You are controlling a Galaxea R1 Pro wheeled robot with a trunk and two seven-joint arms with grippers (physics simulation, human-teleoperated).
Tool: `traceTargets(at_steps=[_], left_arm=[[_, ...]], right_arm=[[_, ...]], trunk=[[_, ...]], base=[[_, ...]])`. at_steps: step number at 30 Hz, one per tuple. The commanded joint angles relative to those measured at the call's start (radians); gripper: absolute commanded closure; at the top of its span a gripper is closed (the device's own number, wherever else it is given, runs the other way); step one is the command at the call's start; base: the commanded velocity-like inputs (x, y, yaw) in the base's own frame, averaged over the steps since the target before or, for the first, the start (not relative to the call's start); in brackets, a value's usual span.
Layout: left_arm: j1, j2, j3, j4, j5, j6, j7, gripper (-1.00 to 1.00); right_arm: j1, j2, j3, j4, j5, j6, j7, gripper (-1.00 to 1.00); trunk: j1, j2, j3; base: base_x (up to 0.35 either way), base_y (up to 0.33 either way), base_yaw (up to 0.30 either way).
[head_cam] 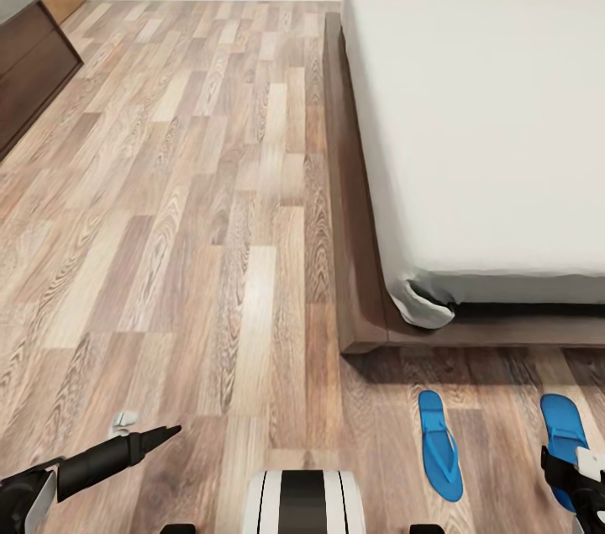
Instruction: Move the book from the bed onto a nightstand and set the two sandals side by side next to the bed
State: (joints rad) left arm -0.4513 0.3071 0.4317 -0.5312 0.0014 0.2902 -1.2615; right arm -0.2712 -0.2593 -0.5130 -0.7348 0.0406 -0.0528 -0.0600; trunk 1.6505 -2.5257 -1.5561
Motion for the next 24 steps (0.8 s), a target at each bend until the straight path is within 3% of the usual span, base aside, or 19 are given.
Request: traceTargets(at_steps=[1,8,18,24], left_arm=[[-0.001,0.000,0.002,0.000,0.000,0.011,-0.004,-1.00],[0.000,0.000,0.003,0.001,0.002,0.011,-0.004,-1.00],[0.000,0.000,0.004,0.001,0.002,0.012,-0.004,-1.00],[0.000,0.000,0.004,0.000,0.002,0.011,-0.004,-1.00]], right_arm=[[0.000,0.000,-0.001,0.000,0.004,-0.002,-0.001,1.00],[0.000,0.000,-0.001,0.001,0.004,-0.002,-0.001,1.00],[0.000,0.000,-0.001,0.002,0.004,-0.002,-0.001,1.00],[0.000,0.000,-0.001,0.001,0.004,-0.002,-0.001,1.00]], trunk=[[-0.001,0.000,0.000],[-0.001,0.000,0.000],[-0.001,0.000,0.000],[-0.001,0.000,0.000]], base=[[-0.154,0.117,0.000],[-0.044,0.083,0.000],[-0.001,0.249,0.000],[0.000,0.065,0.000]])
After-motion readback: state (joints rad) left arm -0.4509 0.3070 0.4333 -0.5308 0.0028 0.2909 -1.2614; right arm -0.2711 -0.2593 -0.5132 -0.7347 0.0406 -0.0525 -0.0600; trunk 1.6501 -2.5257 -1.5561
